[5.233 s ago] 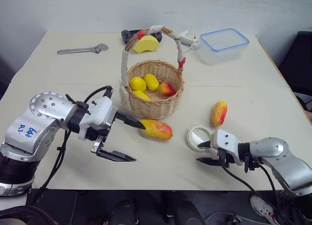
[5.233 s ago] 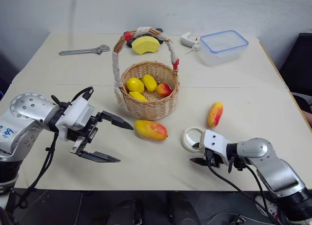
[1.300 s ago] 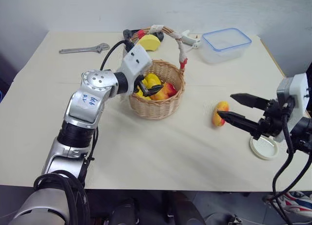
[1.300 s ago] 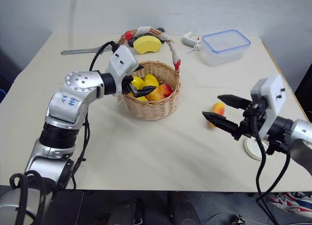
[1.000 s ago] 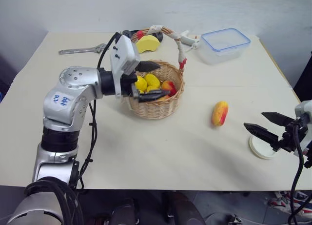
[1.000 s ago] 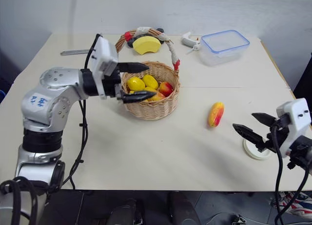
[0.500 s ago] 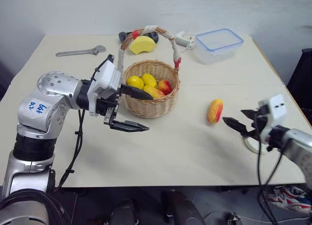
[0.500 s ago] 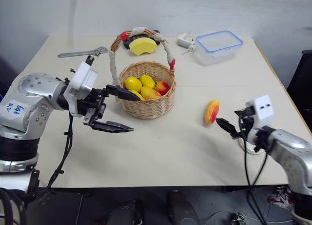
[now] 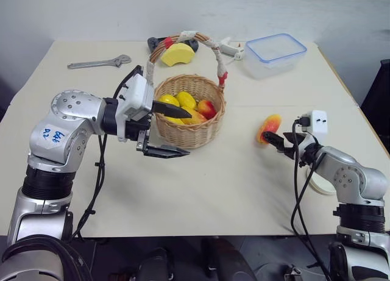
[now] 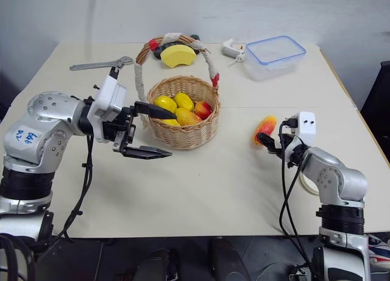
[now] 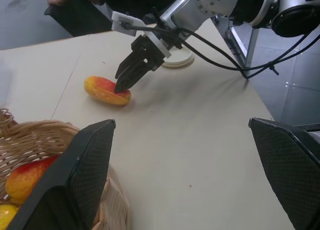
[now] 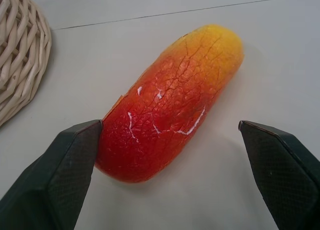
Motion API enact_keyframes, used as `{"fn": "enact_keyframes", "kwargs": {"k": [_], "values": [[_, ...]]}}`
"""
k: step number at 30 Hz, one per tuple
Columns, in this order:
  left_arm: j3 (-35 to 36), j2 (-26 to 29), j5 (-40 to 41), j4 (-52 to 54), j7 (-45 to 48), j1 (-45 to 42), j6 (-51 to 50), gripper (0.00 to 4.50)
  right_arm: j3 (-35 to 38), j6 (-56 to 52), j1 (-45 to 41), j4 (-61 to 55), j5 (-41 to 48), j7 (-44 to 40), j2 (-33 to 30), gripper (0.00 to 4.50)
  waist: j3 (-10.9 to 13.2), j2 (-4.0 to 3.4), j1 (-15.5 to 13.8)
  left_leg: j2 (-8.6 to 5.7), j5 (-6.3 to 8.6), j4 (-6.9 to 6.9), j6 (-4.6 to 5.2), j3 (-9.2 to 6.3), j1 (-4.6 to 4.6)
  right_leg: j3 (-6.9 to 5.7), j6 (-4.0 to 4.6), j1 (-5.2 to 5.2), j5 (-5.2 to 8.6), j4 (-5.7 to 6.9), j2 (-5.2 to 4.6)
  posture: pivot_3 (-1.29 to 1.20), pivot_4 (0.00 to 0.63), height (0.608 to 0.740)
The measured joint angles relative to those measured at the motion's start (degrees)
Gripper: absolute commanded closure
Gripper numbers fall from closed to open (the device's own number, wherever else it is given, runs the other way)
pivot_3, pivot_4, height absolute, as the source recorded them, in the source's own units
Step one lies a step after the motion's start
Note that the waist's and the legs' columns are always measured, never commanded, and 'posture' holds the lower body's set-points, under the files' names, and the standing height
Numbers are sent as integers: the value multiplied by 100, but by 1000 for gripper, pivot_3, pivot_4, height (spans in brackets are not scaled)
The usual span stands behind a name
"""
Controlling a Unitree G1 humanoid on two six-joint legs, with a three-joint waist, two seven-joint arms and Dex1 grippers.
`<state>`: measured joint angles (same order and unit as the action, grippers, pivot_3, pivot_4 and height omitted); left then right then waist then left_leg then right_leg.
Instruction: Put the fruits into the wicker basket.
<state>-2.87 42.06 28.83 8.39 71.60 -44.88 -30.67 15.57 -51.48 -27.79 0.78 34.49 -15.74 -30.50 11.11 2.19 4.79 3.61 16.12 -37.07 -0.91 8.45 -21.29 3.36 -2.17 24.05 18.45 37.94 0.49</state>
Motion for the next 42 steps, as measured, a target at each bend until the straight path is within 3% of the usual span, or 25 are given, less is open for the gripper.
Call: {"fn": "enact_keyframes", "kwargs": {"k": [6, 7, 10, 18, 20, 23, 31, 32, 42], "values": [[5, -4, -1, 14, -104, 18, 34, 0, 7, -134, -519, 128, -60, 82, 197, 27, 0, 0, 19, 5, -2, 3, -3, 1, 3, 0, 1, 4, 0, 4, 4, 0, 150, 740], [5, -3, -2, 15, -116, 19, 53, 0, -26, -112, -558, 229, -123, 85, 242, 199, 0, 0, 14, 4, -2, 4, -4, 1, 1, 0, 1, 7, 0, 4, 4, 0, 150, 740], [4, -6, -10, 14, -158, 18, 75, 0, -69, 38, -728, 475, -273, 90, 362, 927, -1, 1, 35, 4, -1, 0, -3, 9, 0, 5, 0, 8, -1, 4, 3, 0, 150, 740], [4, 6, -123, -22, -197, 19, 141, 0, -170, 164, -719, 576, -614, 21, 351, 3642, -1, 1, 45, 6, -1, 5, -4, 10, 3, 4, 2, 9, 0, 7, 4, 0, 150, 740], [4, 9, -129, -25, -206, 19, 141, 0, -194, 162, -653, 494, -692, -39, 282, 3642, -1, 1, 44, 6, -1, 7, -6, 10, 2, 4, 2, 10, 0, 5, 4, 0, 150, 740], [4, 9, -130, -25, -213, 19, 141, 0, -194, 131, -581, 372, -727, -135, 279, 3031, -1, 1, 47, 7, -1, 6, -6, 10, 2, 4, 2, 11, 0, 6, 4, 0, 150, 740], [4, 9, -130, -34, -226, 18, 138, 0, -237, -129, -550, 157, -806, 104, 375, 221, -1, 1, 38, 6, -1, 3, -6, 11, -4, 5, 2, 18, 0, 9, 3, 0, 150, 740], [4, 9, -130, -35, -226, 18, 138, 0, -224, -165, -551, 155, -806, 143, 381, 24, -1, 1, 33, 6, -1, 4, -6, 11, -11, 5, 2, 25, 0, 9, 3, 0, 150, 740], [4, 9, -132, -108, -224, 15, 138, 0, -197, -201, -594, 461, -926, 350, 635, 24, -1, 1, 19, 5, -2, 4, -7, 14, -33, 5, 4, 49, 1, 12, 4, 0, 150, 740]]}}
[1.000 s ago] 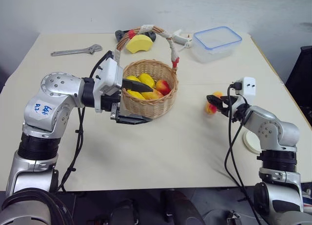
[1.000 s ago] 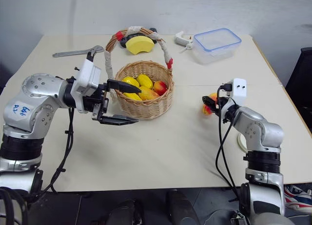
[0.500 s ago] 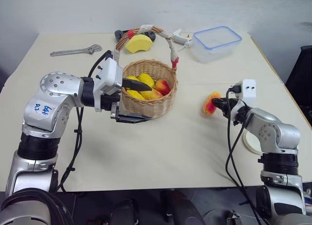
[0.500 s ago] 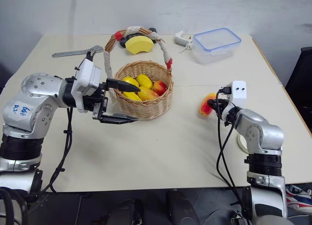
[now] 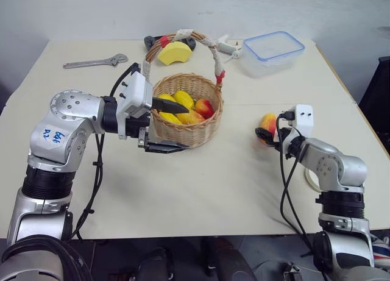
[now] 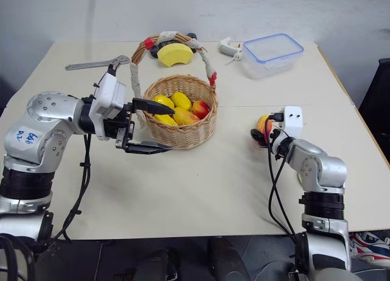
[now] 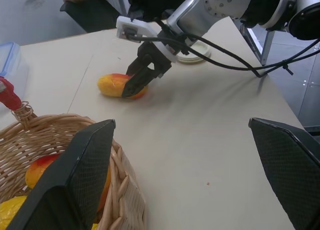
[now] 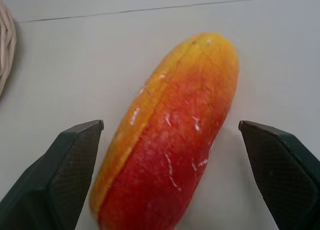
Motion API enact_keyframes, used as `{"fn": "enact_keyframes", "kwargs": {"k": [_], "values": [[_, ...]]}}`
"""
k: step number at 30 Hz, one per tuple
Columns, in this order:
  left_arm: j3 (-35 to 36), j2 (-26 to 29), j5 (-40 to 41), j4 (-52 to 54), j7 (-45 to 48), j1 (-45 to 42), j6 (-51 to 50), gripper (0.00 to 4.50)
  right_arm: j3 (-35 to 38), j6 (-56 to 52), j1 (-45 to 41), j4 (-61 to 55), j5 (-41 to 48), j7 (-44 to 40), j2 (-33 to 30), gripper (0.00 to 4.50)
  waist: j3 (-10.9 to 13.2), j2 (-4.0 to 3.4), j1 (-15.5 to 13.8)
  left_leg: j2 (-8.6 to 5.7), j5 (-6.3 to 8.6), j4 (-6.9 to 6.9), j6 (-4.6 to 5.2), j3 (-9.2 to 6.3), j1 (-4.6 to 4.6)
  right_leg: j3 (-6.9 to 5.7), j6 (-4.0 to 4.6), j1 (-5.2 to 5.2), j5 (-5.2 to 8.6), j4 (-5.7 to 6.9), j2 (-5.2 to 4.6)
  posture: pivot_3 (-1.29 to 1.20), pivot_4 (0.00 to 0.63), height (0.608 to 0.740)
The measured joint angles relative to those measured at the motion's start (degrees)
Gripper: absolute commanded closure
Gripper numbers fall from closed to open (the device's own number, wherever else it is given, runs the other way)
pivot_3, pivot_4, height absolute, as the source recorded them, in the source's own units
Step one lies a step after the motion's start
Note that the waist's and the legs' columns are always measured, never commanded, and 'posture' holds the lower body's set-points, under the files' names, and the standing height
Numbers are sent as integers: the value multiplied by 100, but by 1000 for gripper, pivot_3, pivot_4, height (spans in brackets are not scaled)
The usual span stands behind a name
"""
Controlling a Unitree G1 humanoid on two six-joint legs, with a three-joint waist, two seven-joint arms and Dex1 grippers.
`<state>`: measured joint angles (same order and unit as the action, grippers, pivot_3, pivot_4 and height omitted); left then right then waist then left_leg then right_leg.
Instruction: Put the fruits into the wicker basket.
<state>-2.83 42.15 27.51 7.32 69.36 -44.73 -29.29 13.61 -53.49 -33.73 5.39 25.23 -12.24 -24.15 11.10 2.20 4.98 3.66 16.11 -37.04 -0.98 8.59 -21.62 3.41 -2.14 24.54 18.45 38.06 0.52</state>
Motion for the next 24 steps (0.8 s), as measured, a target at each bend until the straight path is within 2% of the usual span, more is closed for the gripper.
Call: {"fn": "enact_keyframes", "kwargs": {"k": [3, 8, 10, 13, 17, 21, 24], "values": [[0, 1, -5, -61, 5, -5, 0, 0, -100, 295, -54, 248, -151, -51, 9, 656, 0, 0, 6, -1, 0, -2, 0, 2, 0, 1, 0, 0, 0, 0, 0, 0, 150, 740], [0, 2, -32, -107, 4, -5, 2, 0, -148, 531, -77, 367, -253, -212, 7, 2411, 0, 0, 5, 0, 0, 3, 0, 1, 0, 0, 0, 2, 0, 0, 0, 0, 150, 740], [1, 2, -32, -112, -1, -5, 3, 0, -148, 542, -39, 269, -234, -340, -13, 2838, 0, 0, 2, 0, 0, 3, 0, 1, 0, 0, 0, 2, 0, 0, 0, 0, 150, 740], [31, 1, -27, -117, -50, -5, 0, 0, -154, 491, 76, -149, -43, -757, -158, 2864, 1, -2, -5, 0, 0, 1, 0, 1, -2, 0, 0, 2, 0, 0, 0, 0, 150, 740], [273, 7, 79, -130, -129, -11, -93, 0, -190, 57, -10, -1120, 718, -1567, -469, 2864, 2, -3, 14, 4, -1, 0, -2, 0, 0, -1, 0, 2, 0, 7, 3, 0, 150, 740], [621, 218, 249, -198, -206, -28, -317, 0, -449, -497, -653, -1728, 1379, -2155, -676, 2864, 2, -3, 35, 4, -4, -4, -5, -2, 3, -2, 0, 5, 0, 19, 2, 0, 150, 740], [829, 379, 301, -252, -241, -77, -397, 0, -867, -648, -1214, -1800, 1450, -2281, -616, 2864, 2, -3, 30, 2, -5, -5, -3, -5, 3, -3, 1, 3, 1, 19, 0, 0, 150, 740]]}}
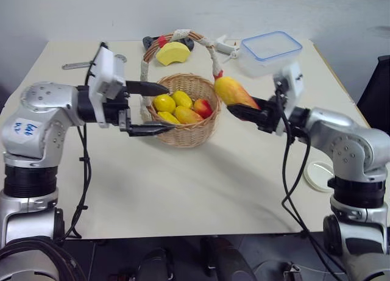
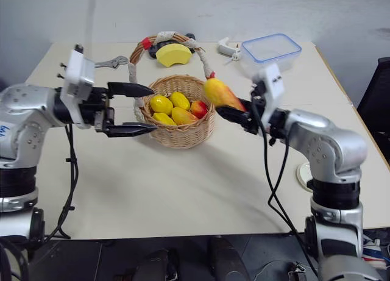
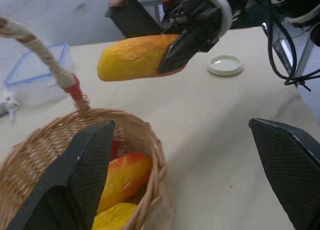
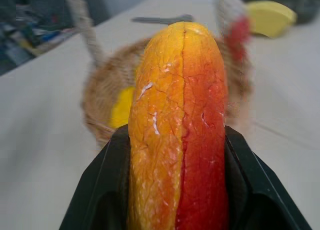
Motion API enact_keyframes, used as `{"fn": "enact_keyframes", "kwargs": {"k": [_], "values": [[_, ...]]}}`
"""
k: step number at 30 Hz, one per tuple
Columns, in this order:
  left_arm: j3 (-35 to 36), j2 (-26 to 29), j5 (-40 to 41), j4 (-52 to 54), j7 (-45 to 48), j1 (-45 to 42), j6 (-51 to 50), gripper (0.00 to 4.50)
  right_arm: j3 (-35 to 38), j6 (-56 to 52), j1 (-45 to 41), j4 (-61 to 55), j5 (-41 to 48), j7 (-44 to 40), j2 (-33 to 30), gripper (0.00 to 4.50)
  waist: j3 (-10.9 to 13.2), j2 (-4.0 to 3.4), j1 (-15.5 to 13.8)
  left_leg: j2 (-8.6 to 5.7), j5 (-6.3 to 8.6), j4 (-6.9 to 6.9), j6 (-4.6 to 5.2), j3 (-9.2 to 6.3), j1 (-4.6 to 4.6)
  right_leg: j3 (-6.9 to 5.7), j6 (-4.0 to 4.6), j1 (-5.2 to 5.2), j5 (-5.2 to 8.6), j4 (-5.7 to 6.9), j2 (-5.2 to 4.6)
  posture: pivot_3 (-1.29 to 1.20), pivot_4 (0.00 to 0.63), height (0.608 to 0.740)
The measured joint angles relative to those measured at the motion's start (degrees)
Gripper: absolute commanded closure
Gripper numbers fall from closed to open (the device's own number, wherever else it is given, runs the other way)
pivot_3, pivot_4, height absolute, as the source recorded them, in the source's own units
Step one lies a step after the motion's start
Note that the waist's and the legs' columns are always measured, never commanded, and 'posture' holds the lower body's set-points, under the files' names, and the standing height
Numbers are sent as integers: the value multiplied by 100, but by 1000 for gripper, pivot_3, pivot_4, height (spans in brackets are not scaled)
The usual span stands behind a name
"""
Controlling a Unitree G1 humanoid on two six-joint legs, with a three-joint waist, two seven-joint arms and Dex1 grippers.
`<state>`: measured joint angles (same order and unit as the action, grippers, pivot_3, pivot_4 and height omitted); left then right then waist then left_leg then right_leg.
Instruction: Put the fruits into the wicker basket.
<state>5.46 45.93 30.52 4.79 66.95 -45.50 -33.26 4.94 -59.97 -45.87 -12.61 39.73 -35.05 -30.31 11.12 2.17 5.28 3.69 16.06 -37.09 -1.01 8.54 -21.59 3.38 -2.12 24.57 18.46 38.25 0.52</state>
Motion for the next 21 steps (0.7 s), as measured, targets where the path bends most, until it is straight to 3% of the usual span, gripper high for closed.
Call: {"fn": "enact_keyframes", "kwargs": {"k": [8, 10, 15, 21], "values": [[86, 80, 6, 97, -127, 28, -8, 0, -1303, 866, -1270, 1830, -1159, 109, 1041, 2864, 0, 0, -2, -2, 1, -10, 4, 3, -48, 0, 4, 55, 2, 13, -3, 0, 150, 740], [94, 78, 12, 158, -159, 72, -11, 0, -1421, 1245, -1529, 2422, -1468, 136, 1317, 2144, 0, 0, -9, -2, 0, -23, 4, 5, -90, 1, 6, 102, 2, 35, -5, 0, 150, 740], [96, 72, 35, 282, -279, 179, -23, 0, -1518, 1593, -1618, 2906, -1809, 102, 1542, 441, 0, 0, -15, -1, 1, -16, 4, 4, -94, -1, 16, 106, 8, 32, -6, 0, 150, 740], [173, 79, 104, 360, -450, 267, -72, 0, -718, 1057, -1309, 1592, -1421, 74, 961, 441, -1, 1, -51, -1, 1, -22, 4, -5, -94, -7, 16, 101, 8, 35, -7, 0, 150, 740]]}}
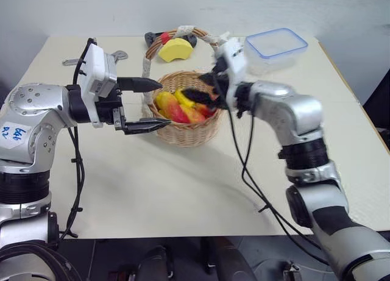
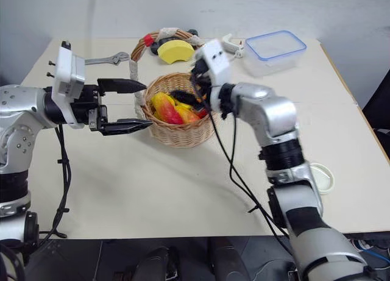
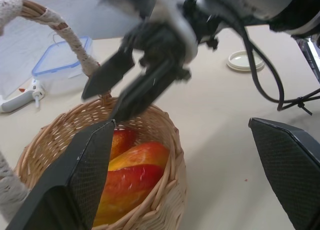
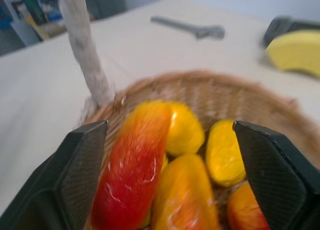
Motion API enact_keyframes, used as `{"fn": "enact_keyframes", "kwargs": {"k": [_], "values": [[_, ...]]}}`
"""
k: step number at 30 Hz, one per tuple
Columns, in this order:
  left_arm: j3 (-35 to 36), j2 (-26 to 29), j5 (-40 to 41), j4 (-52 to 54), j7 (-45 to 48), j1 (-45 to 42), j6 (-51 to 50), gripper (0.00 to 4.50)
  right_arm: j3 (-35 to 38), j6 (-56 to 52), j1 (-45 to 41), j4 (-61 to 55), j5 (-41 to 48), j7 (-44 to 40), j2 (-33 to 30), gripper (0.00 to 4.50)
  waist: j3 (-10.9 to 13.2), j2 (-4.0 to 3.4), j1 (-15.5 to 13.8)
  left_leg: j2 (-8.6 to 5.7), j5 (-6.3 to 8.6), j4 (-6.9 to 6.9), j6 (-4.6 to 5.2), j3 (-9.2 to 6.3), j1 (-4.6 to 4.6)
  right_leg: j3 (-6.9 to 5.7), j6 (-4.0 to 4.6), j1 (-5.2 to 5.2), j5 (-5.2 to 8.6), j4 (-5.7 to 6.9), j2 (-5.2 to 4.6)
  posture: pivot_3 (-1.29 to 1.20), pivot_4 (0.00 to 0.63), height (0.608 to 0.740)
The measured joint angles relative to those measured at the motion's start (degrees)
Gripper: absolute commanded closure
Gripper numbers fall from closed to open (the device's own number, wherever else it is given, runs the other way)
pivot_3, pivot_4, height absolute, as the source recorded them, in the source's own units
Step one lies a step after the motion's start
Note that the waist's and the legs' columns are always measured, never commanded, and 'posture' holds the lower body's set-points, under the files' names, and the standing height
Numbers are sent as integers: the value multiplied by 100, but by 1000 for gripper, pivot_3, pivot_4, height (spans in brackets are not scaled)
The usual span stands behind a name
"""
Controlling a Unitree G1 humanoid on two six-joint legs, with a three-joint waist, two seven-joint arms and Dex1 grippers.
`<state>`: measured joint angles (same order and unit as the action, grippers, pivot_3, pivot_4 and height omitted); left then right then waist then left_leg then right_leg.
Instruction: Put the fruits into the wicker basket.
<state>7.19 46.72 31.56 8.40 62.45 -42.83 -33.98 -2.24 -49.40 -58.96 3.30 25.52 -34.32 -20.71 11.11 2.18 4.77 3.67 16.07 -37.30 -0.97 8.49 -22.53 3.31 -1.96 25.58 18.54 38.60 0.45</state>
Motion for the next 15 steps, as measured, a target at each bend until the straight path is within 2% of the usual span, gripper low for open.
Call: {"fn": "enact_keyframes", "kwargs": {"k": [3, 7, 15], "values": [[157, 16, 28, -5, -111, 30, -45, 0, 304, -319, 496, -547, 95, 68, -384, 441, 0, 1, 1, -2, 0, -7, 1, 1, 1, 0, 0, -3, 0, 4, -2, 0, 150, 740], [163, 9, 49, -2, -165, 32, -48, 0, 357, -291, 682, -508, 10, 259, -408, 441, 0, 1, 110, -2, -10, -7, -9, 11, 18, 9, 0, -3, 0, 29, 2, 0, 150, 740], [105, -68, 49, -4, -260, -13, -31, 0, 373, 1132, -190, 1527, -560, 650, 360, 441, 0, 1, 240, -1, -40, 1, -28, 6, 33, 8, 10, -3, -6, 57, 9, 0, 150, 740]]}}
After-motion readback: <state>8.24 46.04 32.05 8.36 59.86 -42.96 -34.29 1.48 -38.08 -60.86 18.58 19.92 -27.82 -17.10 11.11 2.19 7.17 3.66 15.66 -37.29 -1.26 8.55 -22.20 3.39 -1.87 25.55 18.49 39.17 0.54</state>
